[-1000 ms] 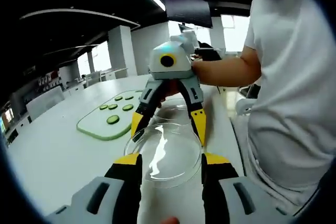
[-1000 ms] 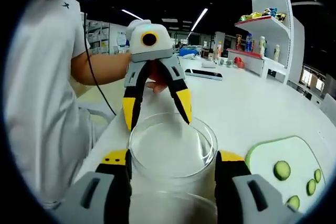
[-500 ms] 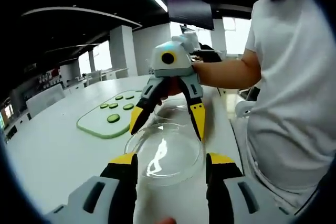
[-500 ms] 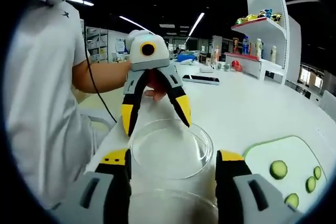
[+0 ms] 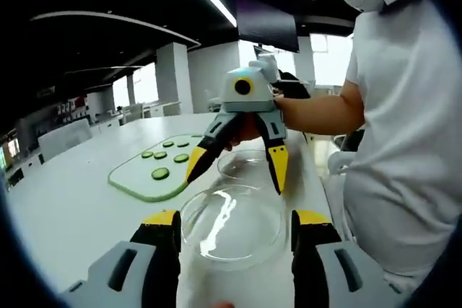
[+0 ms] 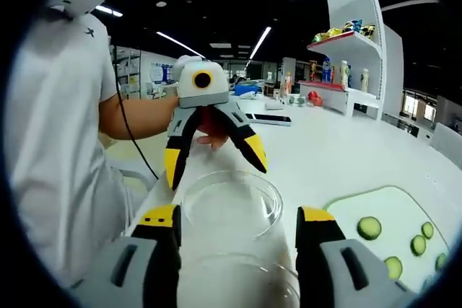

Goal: Open the petri dish lid, add cucumber slices into the petri dish, and close the lid

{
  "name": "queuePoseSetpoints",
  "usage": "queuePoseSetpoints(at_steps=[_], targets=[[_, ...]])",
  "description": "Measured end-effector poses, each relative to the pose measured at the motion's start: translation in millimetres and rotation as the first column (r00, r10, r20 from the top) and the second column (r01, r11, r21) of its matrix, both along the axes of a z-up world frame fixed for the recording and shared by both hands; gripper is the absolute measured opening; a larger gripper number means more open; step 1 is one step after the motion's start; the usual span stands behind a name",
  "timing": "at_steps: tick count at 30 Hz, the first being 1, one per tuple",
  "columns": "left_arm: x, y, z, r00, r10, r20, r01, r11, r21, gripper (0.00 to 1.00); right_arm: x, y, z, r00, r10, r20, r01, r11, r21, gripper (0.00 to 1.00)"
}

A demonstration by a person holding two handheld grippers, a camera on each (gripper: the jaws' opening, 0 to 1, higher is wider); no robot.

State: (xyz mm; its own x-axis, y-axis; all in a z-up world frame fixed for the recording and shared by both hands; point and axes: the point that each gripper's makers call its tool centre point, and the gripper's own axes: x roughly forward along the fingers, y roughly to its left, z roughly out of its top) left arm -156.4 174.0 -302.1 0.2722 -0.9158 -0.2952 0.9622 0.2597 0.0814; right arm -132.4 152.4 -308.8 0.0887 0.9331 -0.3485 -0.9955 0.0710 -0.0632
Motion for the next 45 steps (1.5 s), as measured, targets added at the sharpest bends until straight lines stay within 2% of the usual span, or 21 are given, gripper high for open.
queuePoseSetpoints(at_steps=[7,9,14,28,35,45], targets=[[1.5,-5.4,0.6,1.0,0.001,0.003,-0.001,1.0,-0.011,0.65,3.5,-6.6,3.2,1.0,-0.028,0.008,0.028,1.0,0.007,0.63],[11.5,-5.2,7.0,0.998,0.047,0.029,-0.046,0.998,-0.038,0.65,5.6,-8.9,4.6,0.999,-0.04,0.012,0.04,0.999,0.01,0.63],[21.6,-2.8,18.8,0.995,0.092,0.029,-0.089,0.993,-0.08,0.65,10.2,-17.7,8.6,0.997,-0.075,0.02,0.075,0.997,0.024,0.62],[13.4,-14.5,15.2,0.998,0.056,0.018,-0.054,0.996,-0.07,0.66,16.8,-37.8,9.7,0.989,-0.144,0.029,0.143,0.989,0.023,0.61],[11.3,-14.0,21.1,0.997,0.067,0.027,-0.064,0.994,-0.086,0.66,24.5,-49.8,10.4,0.982,-0.185,0.035,0.184,0.982,0.03,0.6],[0.8,-21.7,24.6,1.0,0.029,0.008,-0.028,0.994,-0.105,0.69,28.8,-62.9,11.1,0.975,-0.221,0.035,0.22,0.975,0.04,0.6]])
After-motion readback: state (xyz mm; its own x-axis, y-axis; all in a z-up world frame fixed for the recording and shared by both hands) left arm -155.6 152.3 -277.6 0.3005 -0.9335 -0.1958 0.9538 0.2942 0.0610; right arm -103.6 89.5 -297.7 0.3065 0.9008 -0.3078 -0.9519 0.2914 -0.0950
